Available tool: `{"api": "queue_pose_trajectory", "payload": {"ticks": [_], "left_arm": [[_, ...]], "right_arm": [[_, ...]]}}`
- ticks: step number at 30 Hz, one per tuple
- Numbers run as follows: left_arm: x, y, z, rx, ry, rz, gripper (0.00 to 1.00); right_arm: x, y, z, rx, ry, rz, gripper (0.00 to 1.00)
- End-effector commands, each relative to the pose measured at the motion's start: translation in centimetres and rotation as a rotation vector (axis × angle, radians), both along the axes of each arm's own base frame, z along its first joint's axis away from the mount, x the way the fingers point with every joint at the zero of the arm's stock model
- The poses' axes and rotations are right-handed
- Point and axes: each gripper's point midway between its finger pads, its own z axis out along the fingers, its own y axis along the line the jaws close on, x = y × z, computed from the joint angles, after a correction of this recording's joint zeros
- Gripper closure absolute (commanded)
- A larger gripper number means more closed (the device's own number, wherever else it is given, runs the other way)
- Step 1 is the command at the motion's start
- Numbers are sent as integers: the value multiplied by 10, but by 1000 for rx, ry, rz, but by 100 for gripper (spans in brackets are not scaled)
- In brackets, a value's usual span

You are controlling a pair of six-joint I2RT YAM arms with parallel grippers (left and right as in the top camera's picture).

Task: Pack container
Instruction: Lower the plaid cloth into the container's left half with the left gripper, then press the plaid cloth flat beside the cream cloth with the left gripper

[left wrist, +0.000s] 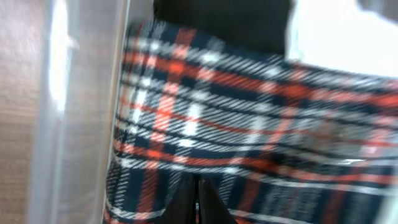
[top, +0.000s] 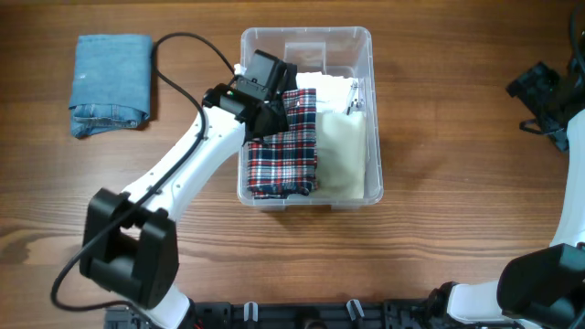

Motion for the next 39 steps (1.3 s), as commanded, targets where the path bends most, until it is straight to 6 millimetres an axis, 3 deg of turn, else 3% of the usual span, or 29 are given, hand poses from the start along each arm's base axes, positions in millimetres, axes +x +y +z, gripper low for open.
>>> {"api": "queue_pose_trajectory", "payload": {"ticks": [1, 4, 8, 13, 19, 25, 27, 29, 36, 39], "left_arm": [[14, -9, 77, -63, -193, -25, 96], [18, -18, 92, -94, -251, -38, 96], [21, -27, 84, -95, -247, -50, 96], [24, -41, 41, -62, -166, -75, 96], [13, -65, -11, -63, -39, -137, 96], [9, -69, -33, -38, 4, -150, 96], [11, -69, -30, -42, -6, -149, 96], [16, -69, -14, -58, -39, -145, 96], [32, -63, 59, -78, -226, -130, 96], [31, -65, 68, -94, -245, -134, 96]], "right_arm": [[0, 0, -6, 16, 7, -12, 0], [0, 0, -6, 16, 7, -12, 0], [0, 0, -6, 16, 7, -12, 0], [0, 0, -6, 16, 7, -12, 0], [0, 0, -6, 16, 7, -12, 0], [0, 0, -6, 16, 7, -12, 0], [0, 0, -6, 16, 7, -12, 0], [0, 0, -6, 16, 7, -12, 0], [0, 0, -6, 16, 7, -12, 0], [0, 0, -6, 16, 7, -12, 0]]}}
